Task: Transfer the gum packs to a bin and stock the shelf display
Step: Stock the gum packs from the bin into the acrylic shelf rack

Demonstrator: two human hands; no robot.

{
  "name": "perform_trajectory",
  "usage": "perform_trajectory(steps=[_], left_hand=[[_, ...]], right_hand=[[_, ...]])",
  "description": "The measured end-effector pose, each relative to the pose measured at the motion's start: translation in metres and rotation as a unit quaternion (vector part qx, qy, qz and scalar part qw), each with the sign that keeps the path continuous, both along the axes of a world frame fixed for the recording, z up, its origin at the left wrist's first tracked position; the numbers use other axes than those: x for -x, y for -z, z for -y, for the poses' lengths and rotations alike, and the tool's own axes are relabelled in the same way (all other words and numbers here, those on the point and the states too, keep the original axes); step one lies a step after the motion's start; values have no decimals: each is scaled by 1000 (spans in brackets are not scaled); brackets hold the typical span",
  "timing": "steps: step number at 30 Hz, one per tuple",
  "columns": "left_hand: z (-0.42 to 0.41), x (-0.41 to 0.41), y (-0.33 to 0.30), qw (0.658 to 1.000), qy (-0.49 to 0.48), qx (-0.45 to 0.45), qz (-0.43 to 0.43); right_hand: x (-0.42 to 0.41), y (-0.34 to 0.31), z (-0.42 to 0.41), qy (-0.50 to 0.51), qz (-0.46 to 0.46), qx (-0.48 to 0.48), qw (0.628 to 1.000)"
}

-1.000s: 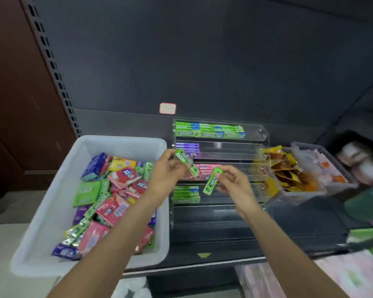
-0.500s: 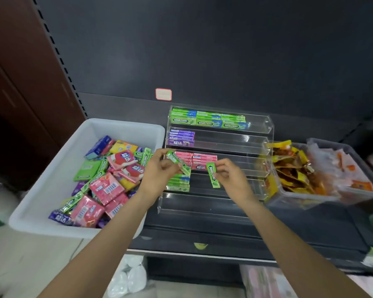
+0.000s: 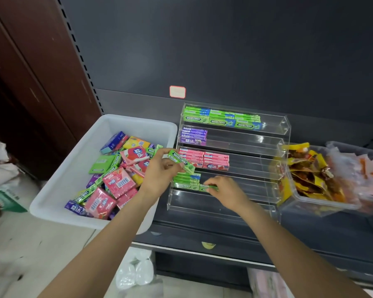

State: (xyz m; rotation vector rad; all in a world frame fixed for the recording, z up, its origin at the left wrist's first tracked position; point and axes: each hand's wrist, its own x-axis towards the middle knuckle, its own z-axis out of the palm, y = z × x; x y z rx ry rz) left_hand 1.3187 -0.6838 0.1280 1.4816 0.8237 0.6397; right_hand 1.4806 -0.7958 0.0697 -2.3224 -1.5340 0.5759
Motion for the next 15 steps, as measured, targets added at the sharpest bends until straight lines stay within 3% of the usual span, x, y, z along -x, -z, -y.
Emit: perform_trajectory(steps=[9, 12, 15], left_hand=[[2, 1, -3, 999, 23, -19, -38], [4, -3, -2, 998, 22, -28, -47], [9, -10, 0, 998, 35, -29, -39]], right_hand=[[1, -9, 2, -25, 33, 19, 999], [3, -22, 6, 4, -11, -67, 998], [7, -36, 11, 56, -135, -158, 977]])
